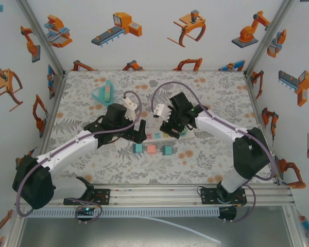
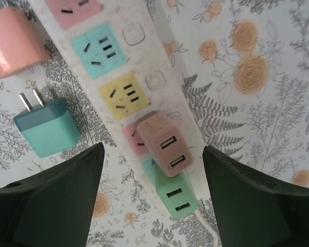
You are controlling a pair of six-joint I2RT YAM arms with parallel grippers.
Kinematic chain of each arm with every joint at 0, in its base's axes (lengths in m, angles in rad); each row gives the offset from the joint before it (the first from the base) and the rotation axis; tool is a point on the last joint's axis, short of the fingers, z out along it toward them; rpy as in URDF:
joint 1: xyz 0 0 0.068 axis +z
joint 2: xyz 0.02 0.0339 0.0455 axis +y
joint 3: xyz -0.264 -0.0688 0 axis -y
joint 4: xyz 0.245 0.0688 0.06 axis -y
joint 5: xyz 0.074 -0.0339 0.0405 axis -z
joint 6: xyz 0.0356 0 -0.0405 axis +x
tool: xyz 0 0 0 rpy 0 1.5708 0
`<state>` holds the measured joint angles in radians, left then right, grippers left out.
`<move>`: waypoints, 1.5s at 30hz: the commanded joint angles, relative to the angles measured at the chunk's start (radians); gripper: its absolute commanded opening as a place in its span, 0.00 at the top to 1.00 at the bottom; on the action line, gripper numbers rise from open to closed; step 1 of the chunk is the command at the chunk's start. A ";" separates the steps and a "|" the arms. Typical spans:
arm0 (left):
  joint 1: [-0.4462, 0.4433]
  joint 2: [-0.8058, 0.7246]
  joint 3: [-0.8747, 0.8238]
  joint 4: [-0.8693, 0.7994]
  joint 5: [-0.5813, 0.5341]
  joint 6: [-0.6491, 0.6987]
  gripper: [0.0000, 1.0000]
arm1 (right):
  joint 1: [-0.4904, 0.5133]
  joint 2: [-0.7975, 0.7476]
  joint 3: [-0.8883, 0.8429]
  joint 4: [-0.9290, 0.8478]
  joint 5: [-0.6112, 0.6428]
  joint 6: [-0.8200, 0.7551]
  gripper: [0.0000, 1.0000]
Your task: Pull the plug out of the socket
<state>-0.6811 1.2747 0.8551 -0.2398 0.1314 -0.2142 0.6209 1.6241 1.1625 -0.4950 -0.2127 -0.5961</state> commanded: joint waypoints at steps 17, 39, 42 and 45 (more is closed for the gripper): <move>0.034 0.280 0.117 0.059 0.048 -0.108 0.01 | -0.010 0.058 0.028 -0.059 -0.064 -0.134 0.56; 0.018 0.444 0.155 -0.034 -0.115 -0.117 0.18 | -0.010 0.022 0.054 -0.048 -0.147 -0.174 0.71; 0.013 0.457 0.163 -0.049 -0.139 -0.117 0.18 | -0.010 0.016 0.056 -0.045 -0.144 -0.174 0.71; 0.003 0.472 0.174 -0.070 -0.182 -0.108 0.19 | -0.010 0.008 0.057 -0.035 -0.139 -0.174 0.71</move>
<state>-0.6632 1.7027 1.0199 -0.2333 0.0307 -0.3367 0.6086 1.6749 1.1740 -0.5385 -0.3168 -0.7574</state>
